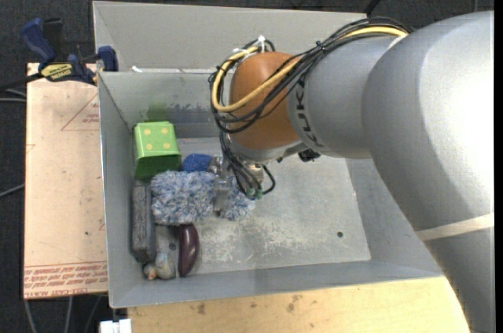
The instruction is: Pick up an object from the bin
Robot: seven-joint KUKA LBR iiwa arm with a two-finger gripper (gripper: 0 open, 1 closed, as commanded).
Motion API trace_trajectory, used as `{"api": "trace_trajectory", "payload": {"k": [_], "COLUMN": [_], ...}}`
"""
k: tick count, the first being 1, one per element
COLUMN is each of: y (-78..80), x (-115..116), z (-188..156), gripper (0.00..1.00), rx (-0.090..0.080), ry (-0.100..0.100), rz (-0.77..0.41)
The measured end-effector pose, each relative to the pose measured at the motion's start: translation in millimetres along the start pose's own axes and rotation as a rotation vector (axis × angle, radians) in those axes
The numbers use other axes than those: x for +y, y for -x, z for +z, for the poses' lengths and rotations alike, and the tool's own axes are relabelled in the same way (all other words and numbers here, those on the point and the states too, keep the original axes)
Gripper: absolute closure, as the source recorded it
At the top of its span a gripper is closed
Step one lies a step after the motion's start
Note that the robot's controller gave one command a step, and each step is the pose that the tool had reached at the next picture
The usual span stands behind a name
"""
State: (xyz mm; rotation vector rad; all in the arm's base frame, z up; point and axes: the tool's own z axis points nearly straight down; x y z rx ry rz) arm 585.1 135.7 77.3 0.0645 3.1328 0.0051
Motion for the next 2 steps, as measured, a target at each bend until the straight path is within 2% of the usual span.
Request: {"api": "trace_trajectory", "payload": {"k": [1, 2], "y": [-2.9, -1.3], "x": [-0.7, -0.2], "z": [-15.9, -38.6], "gripper": [1.00, 1.00], "rx": [0.013, 0.010], "ry": [-0.004, -0.003], "rz": [0.000, 0.000]}}
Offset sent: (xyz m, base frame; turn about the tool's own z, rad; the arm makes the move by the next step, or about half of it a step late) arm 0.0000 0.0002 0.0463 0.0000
